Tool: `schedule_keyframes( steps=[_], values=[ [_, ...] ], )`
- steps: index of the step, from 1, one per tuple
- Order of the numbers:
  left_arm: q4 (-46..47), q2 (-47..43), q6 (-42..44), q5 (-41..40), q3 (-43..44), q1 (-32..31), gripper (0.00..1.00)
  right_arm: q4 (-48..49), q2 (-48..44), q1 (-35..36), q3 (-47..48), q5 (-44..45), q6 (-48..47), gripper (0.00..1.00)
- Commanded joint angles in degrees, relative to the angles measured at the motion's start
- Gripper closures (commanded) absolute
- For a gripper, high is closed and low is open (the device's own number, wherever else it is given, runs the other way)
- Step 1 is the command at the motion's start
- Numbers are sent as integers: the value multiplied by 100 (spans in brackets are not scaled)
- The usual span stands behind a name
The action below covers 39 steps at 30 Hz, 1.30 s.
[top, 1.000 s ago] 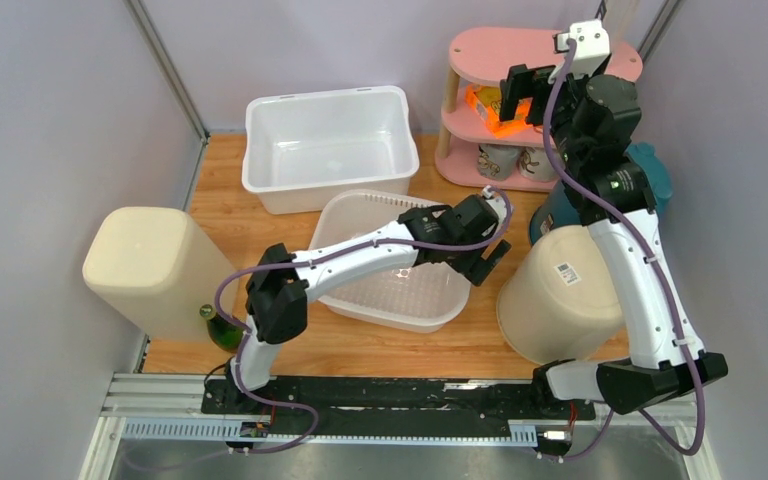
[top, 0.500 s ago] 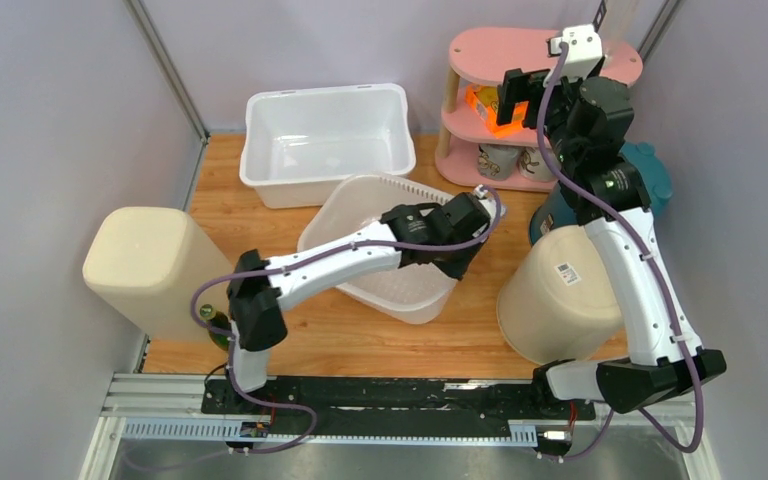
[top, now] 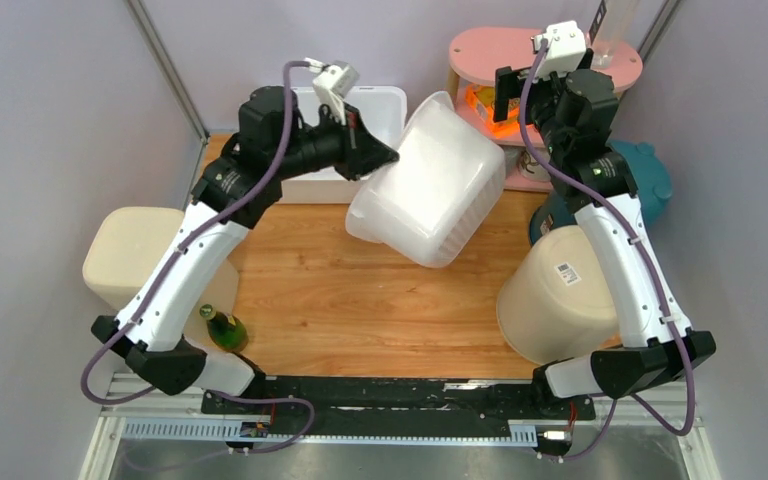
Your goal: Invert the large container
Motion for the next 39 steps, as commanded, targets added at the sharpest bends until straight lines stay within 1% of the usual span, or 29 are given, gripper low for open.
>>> schedule_keyframes(
  steps=[1, 2, 3, 4, 5, 6, 7, 10, 11, 13, 15, 18, 19, 21, 23, 24, 25, 27, 28, 30, 31, 34, 35, 36, 39],
  values=[
    [2003, -175, -2686, 2602, -1300, 1193, 100, 224, 75, -58, 177, 298, -382, 1],
    [2339, -265, -3119, 2786, -1520, 1307, 100, 227, 109, -55, 207, 327, -424, 1],
    [2527, -313, -3356, 2858, -2027, 1485, 100, 220, 153, -56, 251, 322, -460, 1],
    [2861, -401, -3741, 2962, -2266, 1572, 100, 214, 180, -57, 281, 314, -495, 1],
    [2990, -442, -3895, 2999, -2748, 1701, 100, 218, 223, -54, 308, 304, -512, 1],
    [3247, -521, -4144, 3048, -2960, 1755, 100, 217, 261, -59, 325, 300, -518, 1],
    [3359, -555, -4255, 3077, -3387, 1876, 100, 214, 294, -54, 333, 298, -507, 1],
    [3677, -639, -4553, 3191, -4134, 2063, 100, 216, 383, -56, 300, 276, -467, 1],
    [3693, -662, -4565, 3210, -4238, 2158, 100, 211, 397, -55, 273, 260, -451, 1],
    [3533, -735, -4469, 3217, -4435, 2353, 100, 219, 408, -57, 221, 246, -416, 1],
    [2926, -872, -4117, 2972, -4515, 2660, 100, 214, 417, -51, 169, 204, -376, 1],
    [1834, -1116, -3368, 2337, -4600, 3211, 99, 214, 411, -57, 105, 154, -327, 1],
    [1672, -1151, -3274, 2251, -4633, 3309, 98, 213, 404, -58, 93, 151, -317, 1],
    [1304, -1267, -3060, 2053, -4752, 3523, 85, 214, 404, -54, 76, 135, -316, 1],
    [1190, -1374, -2848, 1976, -4803, 3614, 68, 213, 366, -54, 18, 66, -371, 1],
    [1166, -1451, -2785, 1984, -4797, 3642, 64, 215, 334, -50, -22, 48, -396, 1],
    [1097, -1529, -2656, 1982, -4793, 3652, 57, 217, 302, -53, -73, 38, -417, 1],
    [945, -1633, -2474, 2015, -4790, 3655, 48, 227, 243, -61, -216, 23, -431, 0],
    [880, -1656, -2422, 2020, -4789, 3659, 46, 228, 213, -63, -289, 14, -424, 0],
    [691, -1727, -2247, 1984, -4774, 3659, 38, 251, 174, -66, -454, -55, -385, 0],
    [557, -1761, -2144, 1896, -4768, 3657, 32, 259, 152, -68, -537, -110, -370, 0],
    [384, -1800, -1942, 1752, -4762, 3655, 24, 264, 141, -75, -697, -369, -199, 0],
    [282, -1790, -1857, 1616, -4727, 3654, 19, 257, 129, -75, -747, -531, -139, 0],
    [228, -1783, -1806, 1565, -4706, 3659, 18, 246, 99, -75, -811, -800, -106, 0],
    [-94, -1746, -1594, 1225, -4616, 3657, 11, 199, -24, -63, -1050, -1924, -84, 0]
  ],
)
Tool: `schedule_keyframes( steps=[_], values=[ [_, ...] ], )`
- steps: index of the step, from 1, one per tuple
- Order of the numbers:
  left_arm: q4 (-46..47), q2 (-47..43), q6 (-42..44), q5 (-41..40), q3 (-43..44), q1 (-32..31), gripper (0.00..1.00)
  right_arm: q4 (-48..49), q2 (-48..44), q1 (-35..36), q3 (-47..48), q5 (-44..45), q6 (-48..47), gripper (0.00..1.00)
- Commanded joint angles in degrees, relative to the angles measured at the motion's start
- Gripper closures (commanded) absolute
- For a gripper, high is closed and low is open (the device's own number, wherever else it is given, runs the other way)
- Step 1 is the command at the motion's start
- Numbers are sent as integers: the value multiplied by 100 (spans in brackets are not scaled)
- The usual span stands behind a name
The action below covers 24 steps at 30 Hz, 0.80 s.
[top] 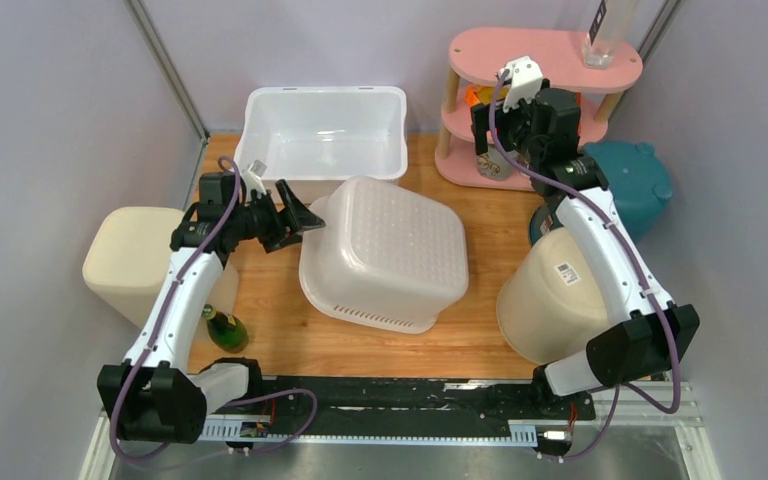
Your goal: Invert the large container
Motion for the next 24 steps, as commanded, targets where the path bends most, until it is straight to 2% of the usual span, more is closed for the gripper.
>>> schedule_keyframes(
  steps=[1, 4, 7, 13, 17, 21, 24],
  values=[
    [-481, -58, 505, -465, 271, 18, 10, 108, -399, -17, -262, -1806, 140, 0],
    [-845, -69, 692, -978, 258, 16, 8, 69, -426, 33, -423, -3202, 192, 0],
    [-1003, -39, 923, -1183, 244, 17, 8, 64, -271, 265, -495, -3536, 389, 1],
    [-918, 191, 1620, -1123, 423, 12, 8, 125, -108, 698, -807, -3368, 460, 2],
    [-1068, 391, 2259, -1370, 886, -107, 8, 159, -22, 792, -896, -2873, 749, 3],
    [-1184, 578, 2594, -1904, 1442, -615, 8, 133, 2, 792, -756, -2523, 1084, 3],
    [-1113, 738, 2495, -1965, 1890, -903, 8, 25, -39, 868, -816, -2290, 1022, 4]
  ],
)
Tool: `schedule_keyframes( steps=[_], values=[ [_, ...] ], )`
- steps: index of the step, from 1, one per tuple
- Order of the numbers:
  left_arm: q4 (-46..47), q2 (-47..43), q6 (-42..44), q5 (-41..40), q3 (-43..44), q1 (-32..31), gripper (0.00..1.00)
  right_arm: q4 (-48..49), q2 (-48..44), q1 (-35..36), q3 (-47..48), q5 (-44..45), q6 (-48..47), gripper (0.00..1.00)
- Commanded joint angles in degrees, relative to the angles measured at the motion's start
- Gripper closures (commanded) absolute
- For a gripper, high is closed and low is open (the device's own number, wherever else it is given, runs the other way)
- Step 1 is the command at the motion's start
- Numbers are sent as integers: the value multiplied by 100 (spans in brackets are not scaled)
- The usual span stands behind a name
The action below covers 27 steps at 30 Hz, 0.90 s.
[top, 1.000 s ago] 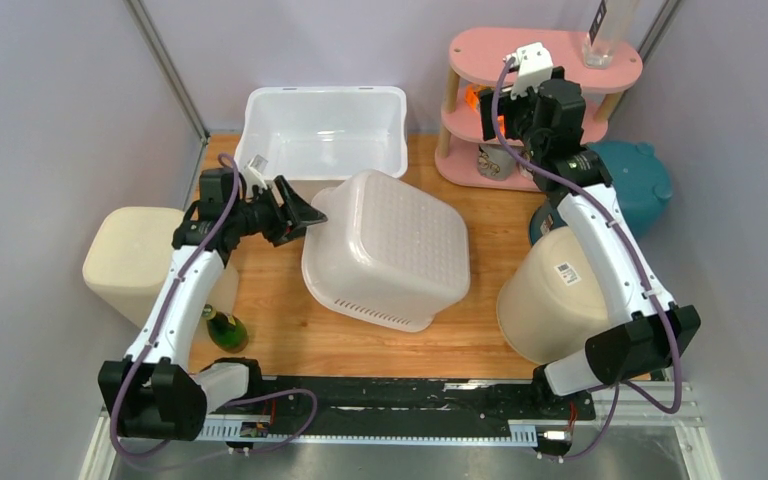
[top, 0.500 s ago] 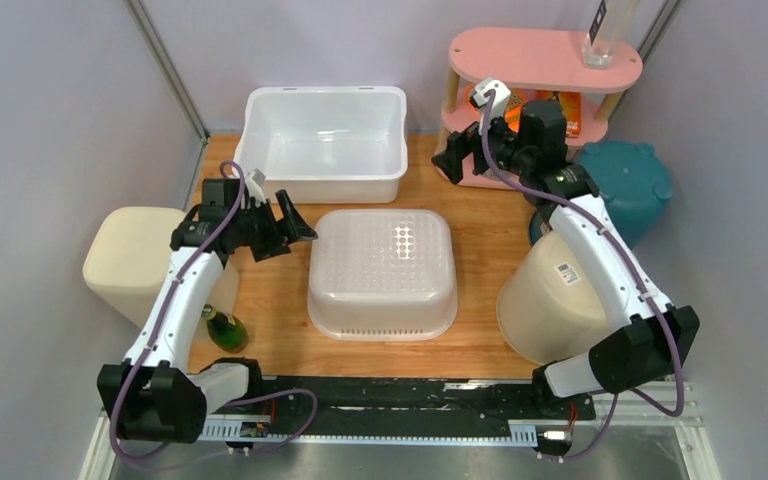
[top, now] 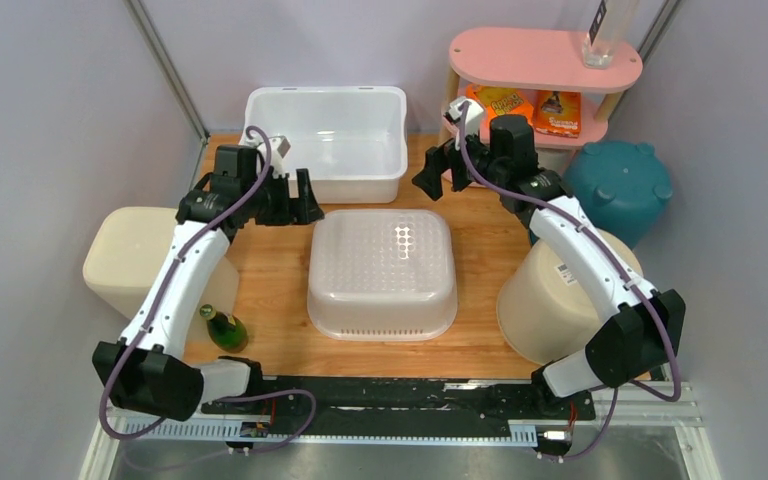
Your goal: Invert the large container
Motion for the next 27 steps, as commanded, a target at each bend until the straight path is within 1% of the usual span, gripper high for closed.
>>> schedule_keyframes(
  steps=[1, 3, 4, 6, 8, 11, 12, 15, 18, 20, 24, 27],
  values=[
    [84, 238, 261, -322, 742, -357, 8, 58, -69, 118, 7, 471, 67, 4],
    [139, 465, 199, -399, 1024, -428, 8, 84, 113, 219, -26, 591, -161, 4],
    [165, 565, 177, -425, 1141, -449, 8, 128, 265, 231, 2, 478, -301, 5],
    [204, 1042, 65, -467, 1551, -490, 10, 253, 566, 305, 91, 491, -609, 6],
    [272, 1477, 35, -482, 2032, -554, 11, 274, 893, 326, 267, 636, -608, 6],
    [420, 2083, 73, -589, 2823, -654, 11, 264, 1350, 347, 399, 489, -713, 6],
    [479, 2377, 49, -625, 2968, -659, 11, 257, 1447, 360, 414, 445, -772, 7],
    [592, 2884, -3, -590, 3674, -686, 11, 254, 1606, 479, 292, 374, -954, 7],
    [736, 3340, 16, -519, 4184, -719, 9, 293, 1440, 613, -189, 349, -954, 7],
    [801, 3603, 90, -504, 4502, -763, 9, 235, 1199, 716, -557, 141, -957, 7],
    [938, 4164, 221, -630, 5040, -886, 8, -158, 810, 818, -1001, -245, -975, 7],
    [1062, 4615, 329, -780, 5323, -995, 7, -129, 486, 804, -1138, -65, -919, 5]
  ],
)
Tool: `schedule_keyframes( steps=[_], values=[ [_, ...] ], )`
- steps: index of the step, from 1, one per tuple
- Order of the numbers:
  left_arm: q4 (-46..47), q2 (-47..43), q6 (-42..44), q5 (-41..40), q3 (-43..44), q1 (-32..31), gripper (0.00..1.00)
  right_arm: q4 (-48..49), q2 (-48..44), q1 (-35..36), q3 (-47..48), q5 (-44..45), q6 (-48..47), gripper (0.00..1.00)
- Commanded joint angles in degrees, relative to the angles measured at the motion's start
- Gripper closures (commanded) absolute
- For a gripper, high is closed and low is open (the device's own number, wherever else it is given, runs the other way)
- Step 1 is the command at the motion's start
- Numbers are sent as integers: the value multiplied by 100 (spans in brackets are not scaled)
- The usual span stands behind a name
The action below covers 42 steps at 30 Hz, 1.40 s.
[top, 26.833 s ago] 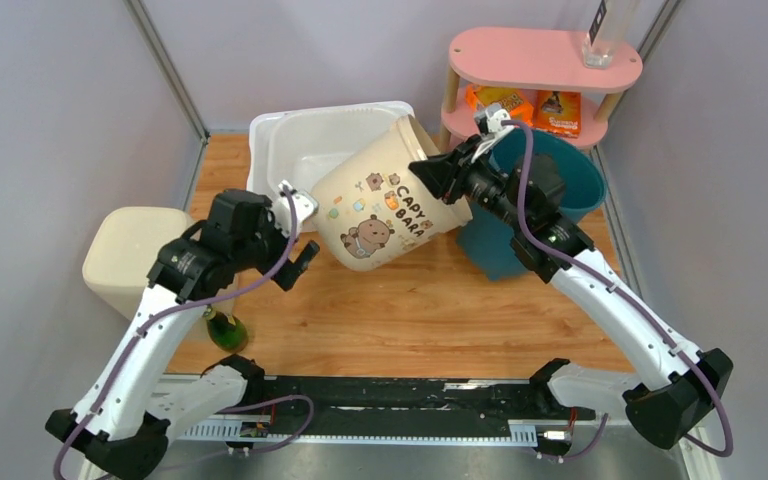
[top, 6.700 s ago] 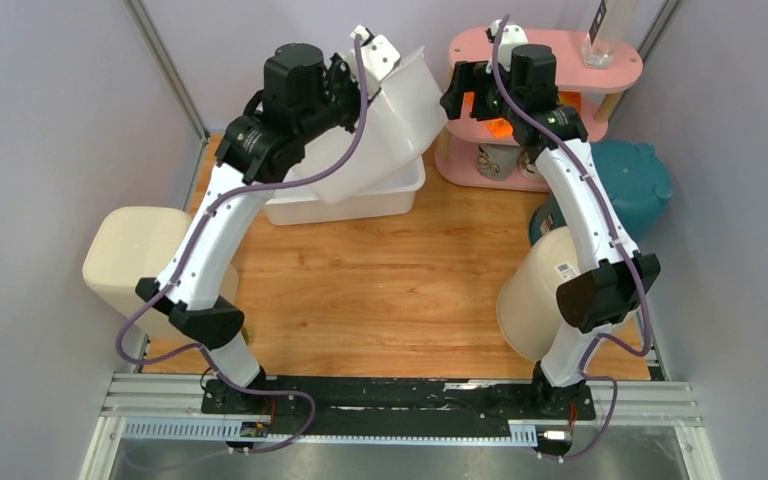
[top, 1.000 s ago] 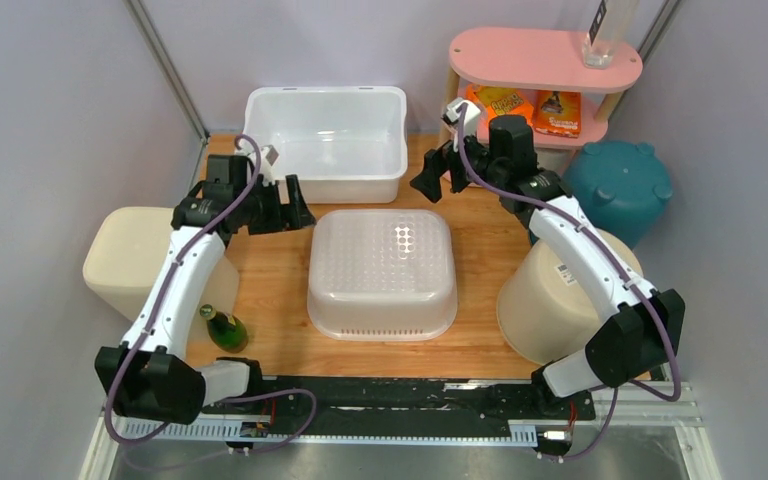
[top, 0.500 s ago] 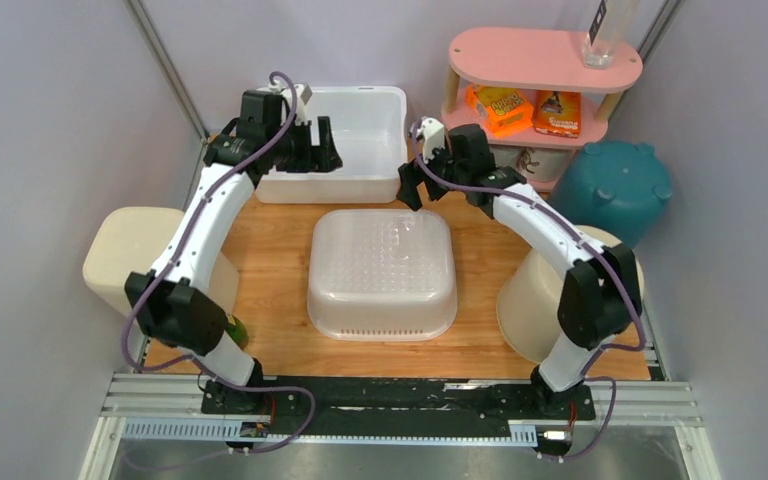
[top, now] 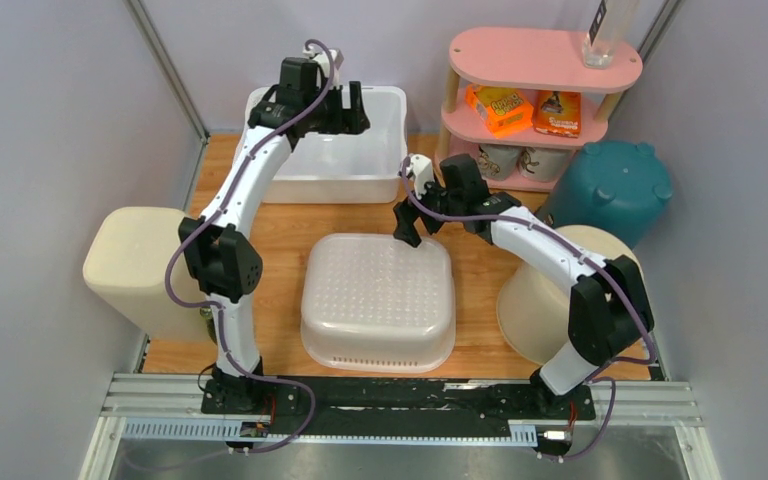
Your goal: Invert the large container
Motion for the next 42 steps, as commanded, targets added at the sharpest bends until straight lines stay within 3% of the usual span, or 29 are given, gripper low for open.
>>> schedule_keyframes(
  steps=[1, 9, 17, 24, 31, 33, 36, 40, 42],
  values=[
    [367, 531, 260, -248, 580, -214, 7, -346, -491, 48, -108, -74, -25, 4],
    [736, 1588, 117, -415, 1181, -475, 5, -443, -1015, -244, 1161, 185, -44, 0],
    [995, 2139, -209, -119, 1409, -860, 5, -509, -1505, -598, 698, 710, -25, 0],
    [785, 2389, -508, -910, 1357, -1169, 8, -633, -1589, -818, 652, 899, -28, 0],
    [411, 2488, -670, -1212, 1143, -1211, 33, -634, -1354, -850, 802, 925, 245, 0],
    [416, 2434, -613, -866, 1168, -1190, 45, -633, -1298, -854, 870, 923, 265, 0],
    [496, 2109, -602, -552, 1221, -1175, 74, -634, -1209, -856, 975, 998, 187, 0],
    [682, 1419, -805, -216, 1278, -1050, 94, -639, -1028, -886, 1194, 1068, 173, 0],
    [872, 1046, -880, -47, 1271, -964, 99, -637, -868, -951, 1356, 1003, 336, 0]
  ],
)
